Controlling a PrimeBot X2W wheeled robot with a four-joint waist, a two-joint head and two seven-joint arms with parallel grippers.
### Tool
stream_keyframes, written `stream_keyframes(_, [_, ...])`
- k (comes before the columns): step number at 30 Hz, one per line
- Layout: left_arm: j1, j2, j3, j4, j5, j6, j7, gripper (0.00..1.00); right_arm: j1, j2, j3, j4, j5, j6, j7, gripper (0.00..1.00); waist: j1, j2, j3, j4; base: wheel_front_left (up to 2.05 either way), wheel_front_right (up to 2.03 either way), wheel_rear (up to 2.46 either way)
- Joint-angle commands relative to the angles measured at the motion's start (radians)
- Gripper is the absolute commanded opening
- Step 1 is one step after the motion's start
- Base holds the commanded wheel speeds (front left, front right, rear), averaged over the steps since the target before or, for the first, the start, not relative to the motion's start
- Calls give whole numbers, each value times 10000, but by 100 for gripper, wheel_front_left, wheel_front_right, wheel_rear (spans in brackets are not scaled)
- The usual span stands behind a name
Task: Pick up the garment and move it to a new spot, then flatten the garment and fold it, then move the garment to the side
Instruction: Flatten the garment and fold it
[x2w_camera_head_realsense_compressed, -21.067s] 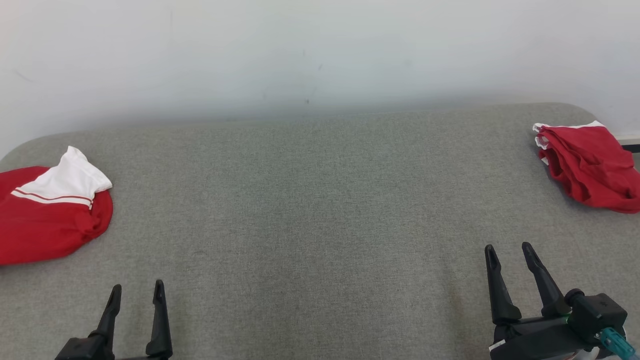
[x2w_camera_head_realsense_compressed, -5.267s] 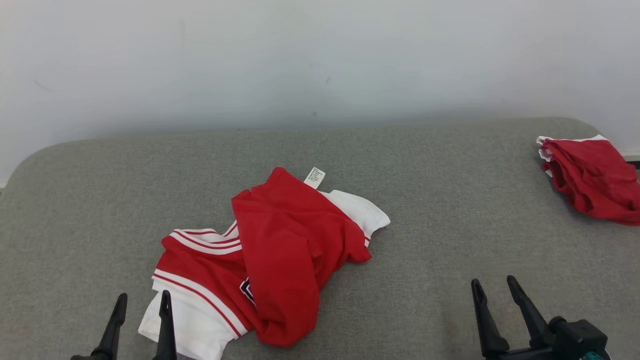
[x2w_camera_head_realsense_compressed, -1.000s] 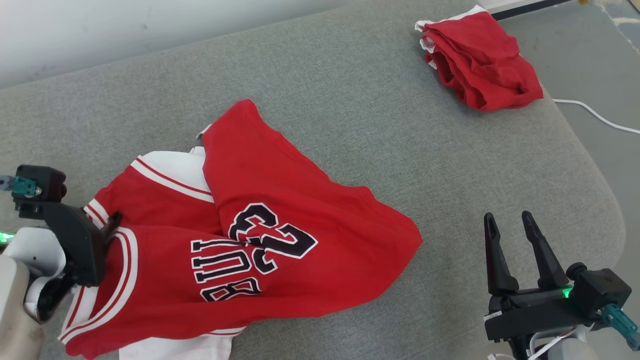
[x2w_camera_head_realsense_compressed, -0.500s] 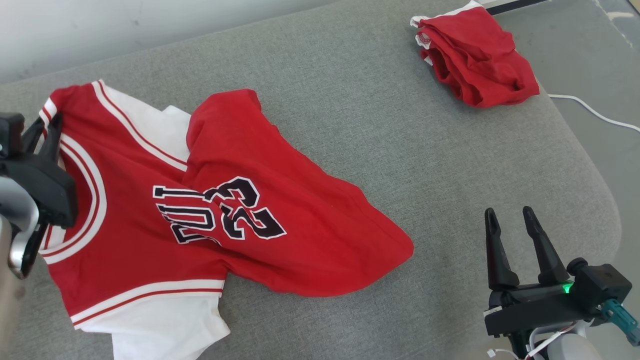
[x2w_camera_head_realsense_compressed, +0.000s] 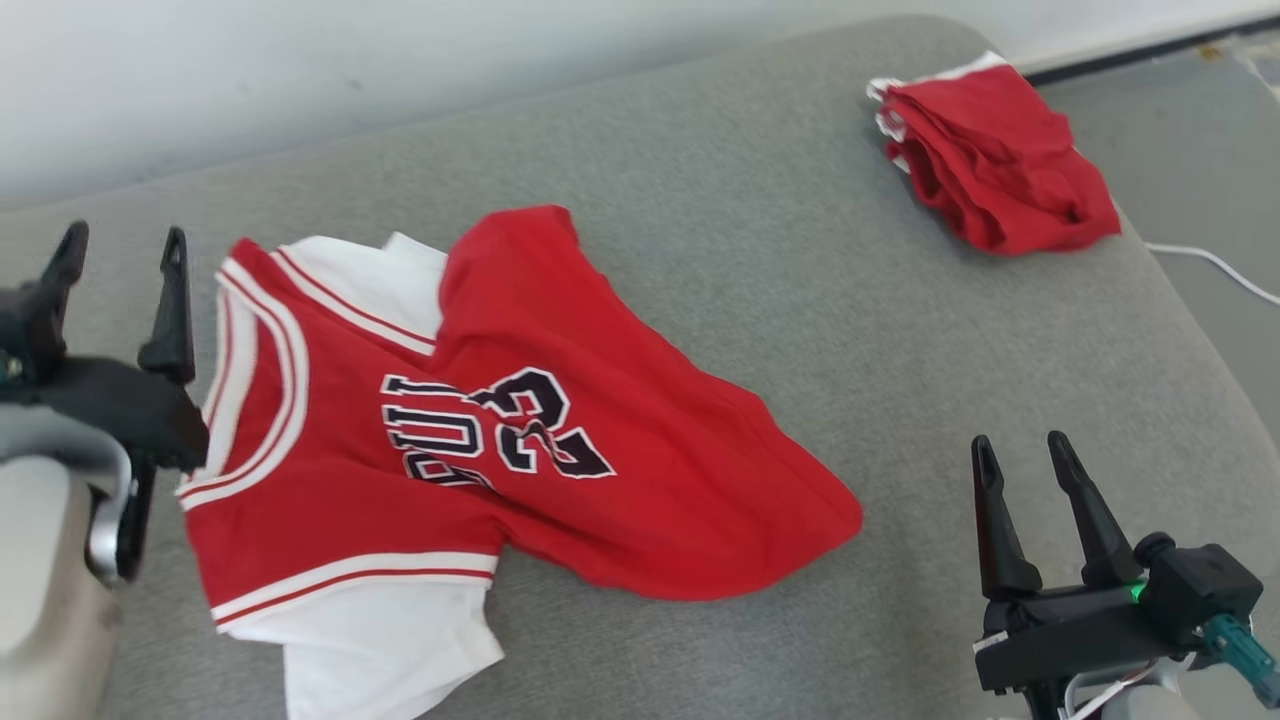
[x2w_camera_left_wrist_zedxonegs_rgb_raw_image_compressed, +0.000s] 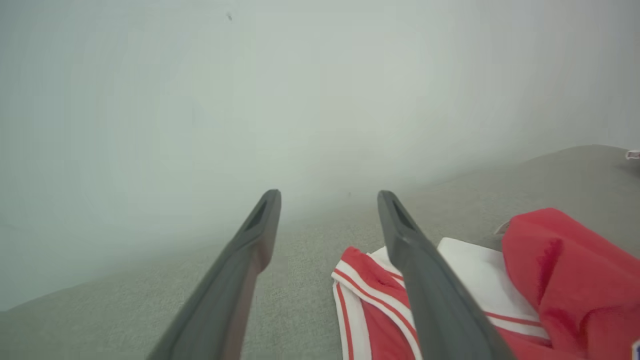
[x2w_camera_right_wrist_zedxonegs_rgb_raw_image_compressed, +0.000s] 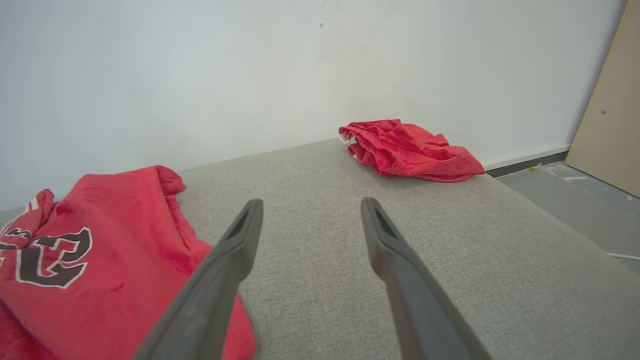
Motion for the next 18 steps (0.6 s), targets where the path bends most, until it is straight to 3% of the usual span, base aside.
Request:
stream_keyframes(1, [459, -82, 244, -321, -96, 183, -119, 100, 174, -80, 5, -23, -83, -26, -1, 100, 0, -1, -523, 522, 0, 0, 0])
stream_keyframes(9, [3015, -744, 1391, -3191, 243, 752, -157, 100, 535, -249, -42, -145, -167, -26, 0, 100, 0, -1, -1118, 1412, 0, 0, 0])
stream_keyframes(18, [5262, -1428, 2035, -5086, 952, 835, -160, 100, 763, -302, 50, -140, -215, -26, 0, 100, 0, -1, -1353, 2002, 0, 0, 0])
